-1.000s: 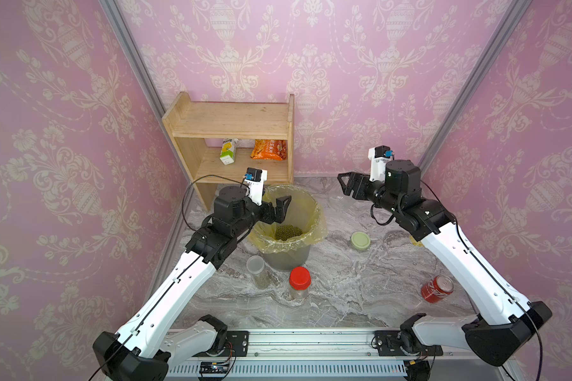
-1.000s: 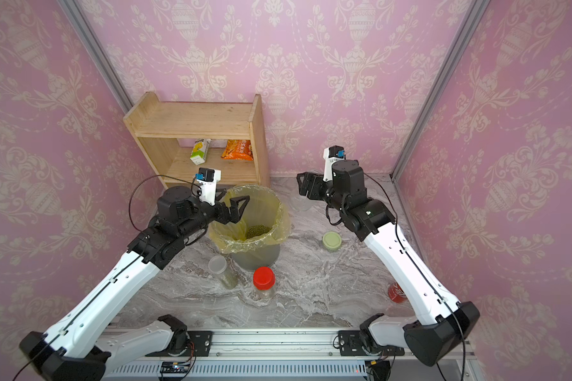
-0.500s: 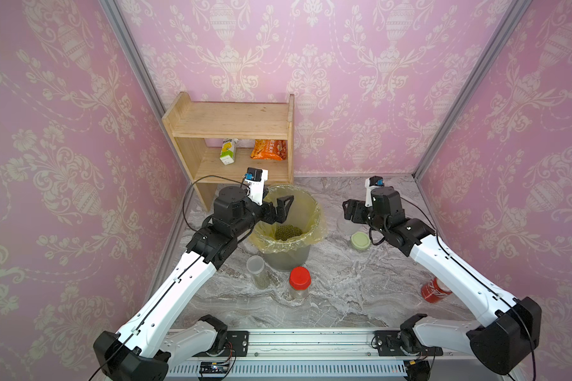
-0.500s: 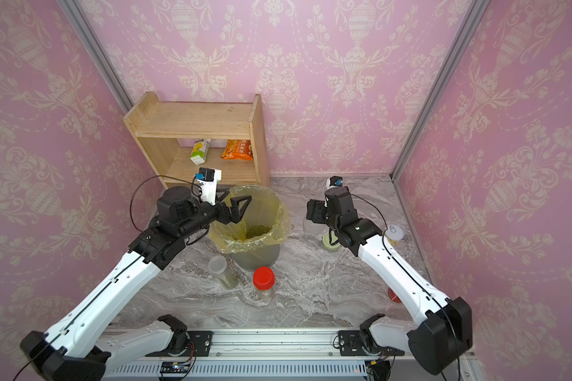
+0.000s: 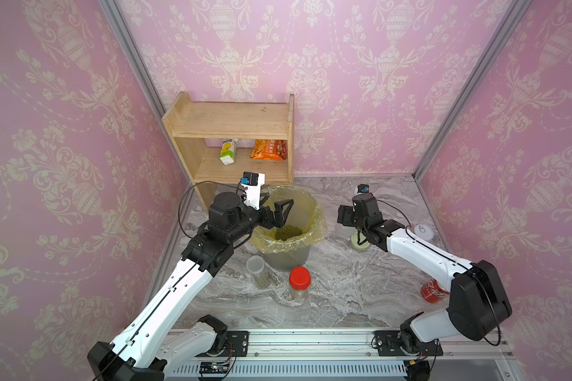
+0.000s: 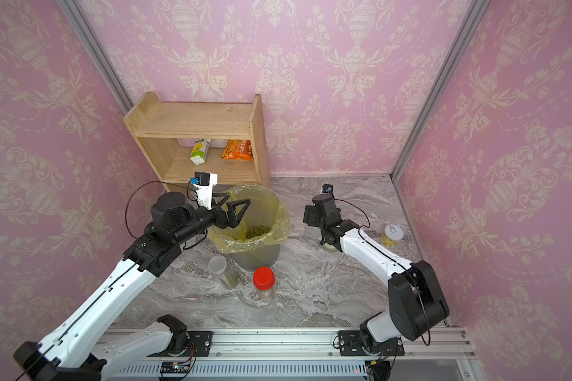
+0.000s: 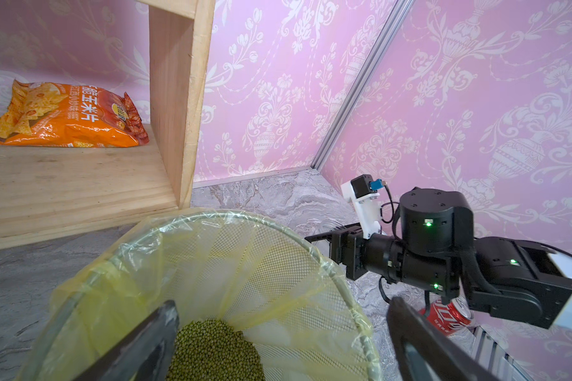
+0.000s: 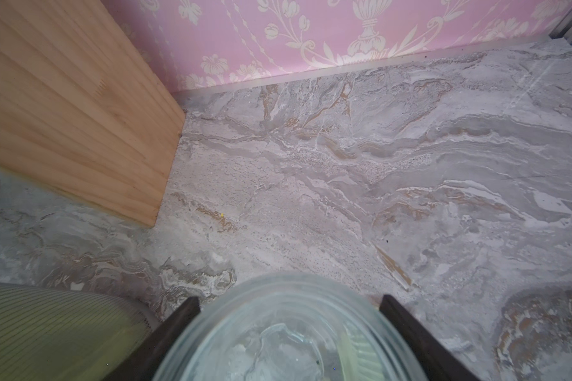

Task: Empty moldy mung beans from jars
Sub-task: Place the jar at the center of the board.

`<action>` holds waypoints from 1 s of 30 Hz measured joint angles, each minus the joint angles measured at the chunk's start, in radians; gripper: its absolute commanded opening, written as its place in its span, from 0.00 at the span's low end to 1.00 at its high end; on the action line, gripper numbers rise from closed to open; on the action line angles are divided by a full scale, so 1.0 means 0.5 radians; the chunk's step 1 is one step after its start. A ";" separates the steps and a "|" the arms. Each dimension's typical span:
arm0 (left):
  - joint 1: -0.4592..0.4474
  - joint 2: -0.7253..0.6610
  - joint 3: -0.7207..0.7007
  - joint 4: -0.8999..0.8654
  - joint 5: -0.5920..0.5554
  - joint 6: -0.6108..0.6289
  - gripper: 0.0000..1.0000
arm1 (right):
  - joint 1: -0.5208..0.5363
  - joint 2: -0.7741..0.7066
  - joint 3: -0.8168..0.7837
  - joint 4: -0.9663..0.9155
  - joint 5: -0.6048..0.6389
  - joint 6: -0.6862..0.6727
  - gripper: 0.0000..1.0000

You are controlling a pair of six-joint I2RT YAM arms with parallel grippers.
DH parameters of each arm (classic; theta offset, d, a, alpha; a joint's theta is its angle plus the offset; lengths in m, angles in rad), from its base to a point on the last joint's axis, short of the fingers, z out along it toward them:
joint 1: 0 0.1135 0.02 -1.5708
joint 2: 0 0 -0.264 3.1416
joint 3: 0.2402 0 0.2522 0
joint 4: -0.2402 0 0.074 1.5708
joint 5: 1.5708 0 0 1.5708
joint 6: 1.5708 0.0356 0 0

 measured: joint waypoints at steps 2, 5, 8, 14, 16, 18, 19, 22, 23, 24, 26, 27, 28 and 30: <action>0.000 -0.005 -0.006 0.000 0.003 0.000 0.99 | 0.000 0.081 0.000 0.046 0.044 -0.002 0.46; 0.001 -0.005 -0.014 -0.002 0.013 0.000 0.99 | -0.006 0.176 0.000 0.103 0.105 0.000 0.45; 0.006 -0.005 -0.018 -0.007 0.021 0.000 0.99 | -0.008 0.235 -0.001 0.163 0.165 0.000 0.43; 0.011 -0.005 -0.050 0.001 0.038 0.000 0.99 | -0.008 0.282 -0.063 0.341 0.329 0.002 0.45; 0.011 -0.005 -0.060 0.001 0.043 -0.001 0.99 | -0.008 0.309 -0.076 0.387 0.380 0.002 0.48; 0.011 -0.003 -0.063 0.001 0.045 -0.001 0.99 | -0.008 0.349 -0.076 0.417 0.415 0.006 0.51; 0.011 -0.002 -0.063 0.002 0.049 0.000 0.99 | -0.008 0.372 -0.077 0.432 0.426 0.009 0.53; 0.011 -0.002 -0.063 0.002 0.050 0.000 0.99 | -0.009 0.409 -0.084 0.486 0.463 0.021 0.58; 0.011 -0.002 -0.063 0.002 0.050 -0.001 0.99 | -0.009 0.410 -0.087 0.494 0.468 0.031 0.60; 0.011 -0.002 -0.063 0.002 0.050 0.000 0.99 | -0.009 0.412 -0.089 0.502 0.472 0.040 0.65; 0.011 -0.002 -0.063 0.002 0.050 -0.001 0.99 | -0.009 0.415 -0.093 0.519 0.478 0.060 0.75; 0.011 -0.002 -0.063 0.002 0.050 -0.001 0.99 | -0.009 0.417 -0.095 0.529 0.477 0.063 0.77; 0.011 -0.002 -0.063 0.002 0.050 0.000 0.99 | -0.009 0.418 -0.099 0.545 0.477 0.065 0.79; 0.011 -0.002 -0.063 0.002 0.050 0.000 0.99 | -0.009 0.418 -0.116 0.580 0.478 0.067 0.83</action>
